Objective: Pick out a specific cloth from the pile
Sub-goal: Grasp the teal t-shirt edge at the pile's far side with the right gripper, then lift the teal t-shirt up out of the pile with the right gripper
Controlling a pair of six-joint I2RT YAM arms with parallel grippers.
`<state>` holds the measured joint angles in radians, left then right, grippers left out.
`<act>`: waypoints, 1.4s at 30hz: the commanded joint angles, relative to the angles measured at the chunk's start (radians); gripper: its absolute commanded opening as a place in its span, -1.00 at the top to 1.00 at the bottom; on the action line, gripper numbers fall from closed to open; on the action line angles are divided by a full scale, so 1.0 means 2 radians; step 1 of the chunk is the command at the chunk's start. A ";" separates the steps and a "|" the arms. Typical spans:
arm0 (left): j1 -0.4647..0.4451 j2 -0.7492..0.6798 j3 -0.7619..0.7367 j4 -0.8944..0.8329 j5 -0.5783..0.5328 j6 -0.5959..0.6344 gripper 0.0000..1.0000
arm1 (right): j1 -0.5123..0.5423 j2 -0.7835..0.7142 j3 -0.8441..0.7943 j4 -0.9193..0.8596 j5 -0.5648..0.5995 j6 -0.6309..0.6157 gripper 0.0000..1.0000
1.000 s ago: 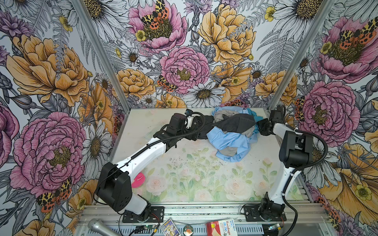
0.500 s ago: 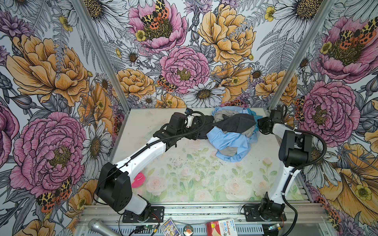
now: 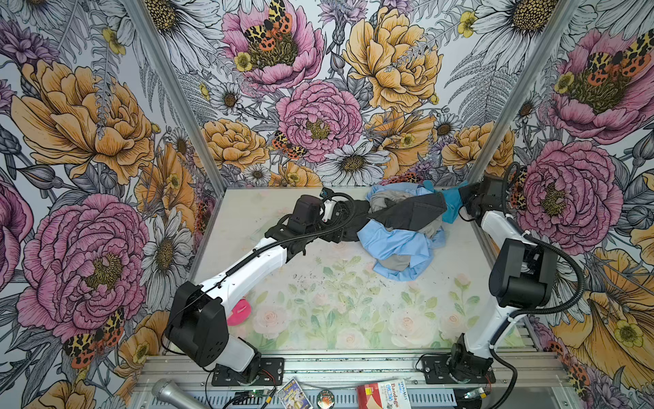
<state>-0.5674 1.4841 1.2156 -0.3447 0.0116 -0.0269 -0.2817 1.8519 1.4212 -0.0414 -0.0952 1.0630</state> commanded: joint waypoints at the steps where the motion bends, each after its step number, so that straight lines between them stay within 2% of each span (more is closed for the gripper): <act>1: -0.005 -0.002 0.004 -0.002 0.008 -0.004 -0.97 | 0.004 -0.025 0.016 0.027 0.027 -0.038 1.00; 6: -0.005 -0.007 0.000 -0.003 0.003 -0.005 -0.98 | 0.006 -0.045 0.035 0.034 0.047 -0.074 1.00; 17: -0.005 -0.008 -0.009 -0.001 -0.002 -0.010 -0.97 | 0.017 -0.055 0.119 0.022 0.041 -0.134 1.00; 31: 0.001 -0.004 -0.015 -0.001 -0.005 -0.015 -0.98 | 0.075 -0.069 0.207 0.008 0.029 -0.209 1.00; 42: 0.009 -0.008 -0.021 0.008 -0.012 -0.025 -0.98 | 0.117 -0.067 0.309 -0.026 -0.003 -0.219 1.00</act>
<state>-0.5606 1.4841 1.1870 -0.3477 0.0105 -0.0566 -0.0750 1.7668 1.9671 -0.0868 -0.0669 0.6483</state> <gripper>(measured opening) 0.987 0.052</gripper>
